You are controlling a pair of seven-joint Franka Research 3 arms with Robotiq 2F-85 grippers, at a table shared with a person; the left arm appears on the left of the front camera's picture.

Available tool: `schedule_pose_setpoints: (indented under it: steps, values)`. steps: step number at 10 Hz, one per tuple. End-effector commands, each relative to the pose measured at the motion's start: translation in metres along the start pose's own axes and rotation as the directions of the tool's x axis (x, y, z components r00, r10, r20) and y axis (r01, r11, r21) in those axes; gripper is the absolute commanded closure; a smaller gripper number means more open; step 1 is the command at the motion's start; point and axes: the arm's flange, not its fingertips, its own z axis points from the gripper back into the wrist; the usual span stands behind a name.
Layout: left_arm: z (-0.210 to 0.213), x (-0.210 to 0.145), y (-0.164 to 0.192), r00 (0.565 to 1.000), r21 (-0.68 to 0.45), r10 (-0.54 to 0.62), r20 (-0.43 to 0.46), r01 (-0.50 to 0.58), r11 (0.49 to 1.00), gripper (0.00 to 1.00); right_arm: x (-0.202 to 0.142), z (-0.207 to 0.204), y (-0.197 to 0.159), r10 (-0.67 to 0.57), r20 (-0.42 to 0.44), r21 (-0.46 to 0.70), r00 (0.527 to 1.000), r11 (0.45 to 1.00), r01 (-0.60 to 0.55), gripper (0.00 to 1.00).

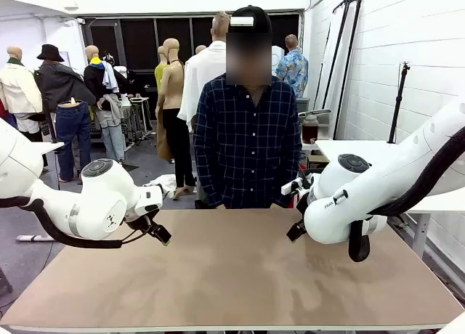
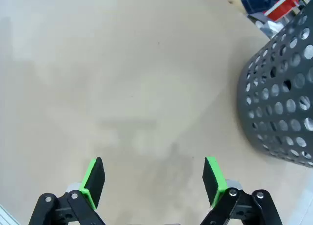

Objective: Fold the training pants.
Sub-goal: Grab both ends of the Training pants handed by a person.

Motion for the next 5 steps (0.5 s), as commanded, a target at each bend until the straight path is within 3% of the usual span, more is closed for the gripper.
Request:
schedule_pose_setpoints:
  steps: [1,5]
  values:
    - [0.0,0.0,0.0,1.0,0.0,0.0,0.0,0.0,1.0,0.0,0.0,0.0,0.0,0.0,0.0,0.0,1.0,1.0,0.0,0.0]
    - [0.0,0.0,0.0,1.0,0.0,0.0,0.0,0.0,1.0,0.0,0.0,0.0,0.0,0.0,0.0,0.0,1.0,1.0,0.0,0.0]
